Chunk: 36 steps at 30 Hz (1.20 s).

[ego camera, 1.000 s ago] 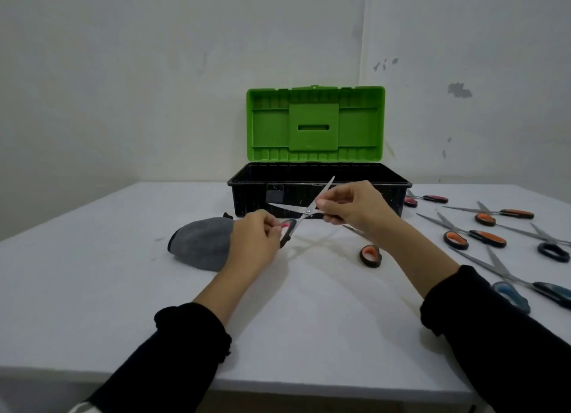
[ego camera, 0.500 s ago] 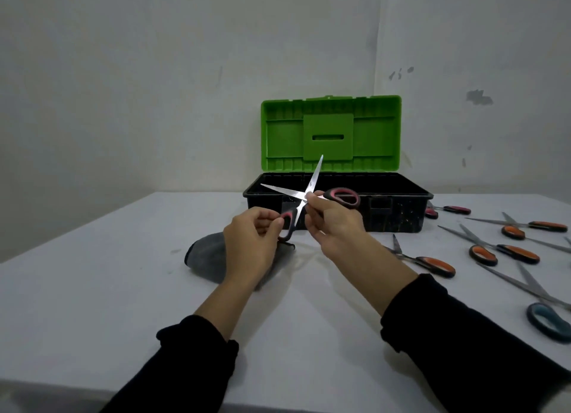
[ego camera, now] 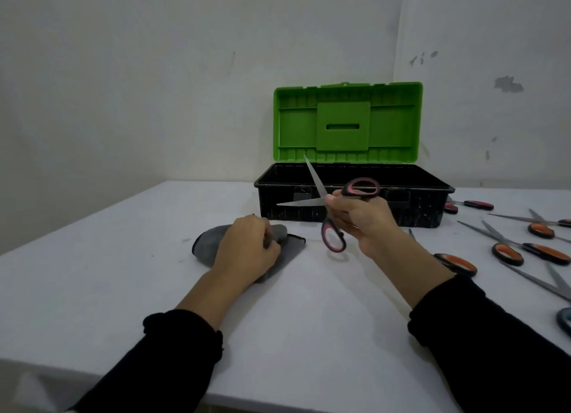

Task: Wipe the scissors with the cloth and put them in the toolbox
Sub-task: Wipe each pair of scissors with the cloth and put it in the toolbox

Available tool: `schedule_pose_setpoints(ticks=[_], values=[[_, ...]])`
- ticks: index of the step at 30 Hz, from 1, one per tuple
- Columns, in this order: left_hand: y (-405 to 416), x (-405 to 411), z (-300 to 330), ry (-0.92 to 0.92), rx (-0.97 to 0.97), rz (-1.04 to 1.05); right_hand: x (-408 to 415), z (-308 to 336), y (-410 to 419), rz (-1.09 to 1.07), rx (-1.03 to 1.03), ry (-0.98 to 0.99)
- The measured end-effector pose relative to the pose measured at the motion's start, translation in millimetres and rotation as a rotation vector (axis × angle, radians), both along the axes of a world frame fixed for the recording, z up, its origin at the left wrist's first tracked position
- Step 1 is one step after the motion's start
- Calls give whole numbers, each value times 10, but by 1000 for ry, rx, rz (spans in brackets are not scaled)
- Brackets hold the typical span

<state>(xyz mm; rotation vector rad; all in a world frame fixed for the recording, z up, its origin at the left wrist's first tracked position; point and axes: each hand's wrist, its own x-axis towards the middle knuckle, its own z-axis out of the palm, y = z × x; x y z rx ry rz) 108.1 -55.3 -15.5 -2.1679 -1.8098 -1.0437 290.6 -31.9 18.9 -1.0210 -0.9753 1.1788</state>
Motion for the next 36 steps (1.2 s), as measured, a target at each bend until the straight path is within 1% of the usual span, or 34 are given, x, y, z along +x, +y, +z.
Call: schedule_pose_setpoints(ticks=[3,4,6,8,10,12,15,17,19,21,22,24,26,27,28,29,32,33,36], values=[[-30,-9,44,-172,206,47,102,94,-7,-67,38,-145],[-48,-8,67,-242,236,55,140,135,-21,-50,50,-177],[-72,-3,99,-363,205,31,183,185,-47,20,73,-253],[-89,11,108,-441,169,-14,139,150,-63,61,61,-353],[-117,47,119,-459,169,-93,45,67,-54,59,53,-389],[-163,91,125,-438,151,-239,-28,4,-35,60,69,-387],[-212,130,117,-364,88,-445,-11,23,-44,90,104,-314],[-207,106,110,-364,25,-512,25,52,-71,132,128,-282],[-194,96,122,-425,-11,-534,46,71,-101,190,148,-284],[-166,76,145,-496,51,-501,36,84,-115,253,176,-306],[-168,68,167,-496,103,-443,23,90,-118,277,194,-320],[-154,36,191,-388,165,-290,6,102,-124,301,221,-322],[-129,-7,181,-229,93,-198,8,106,-124,305,228,-313],[-128,-24,175,-186,33,-176,11,103,-124,308,224,-308],[-134,-32,178,-188,-10,-168,12,95,-124,314,217,-299],[-143,-37,188,-228,-28,-177,8,85,-123,321,207,-286],[-169,-3,224,-426,3,-246,-21,49,-118,337,169,-253],[-183,12,237,-461,6,-259,-38,36,-119,337,161,-242],[-187,32,245,-490,20,-259,-118,6,-123,344,148,-197]])
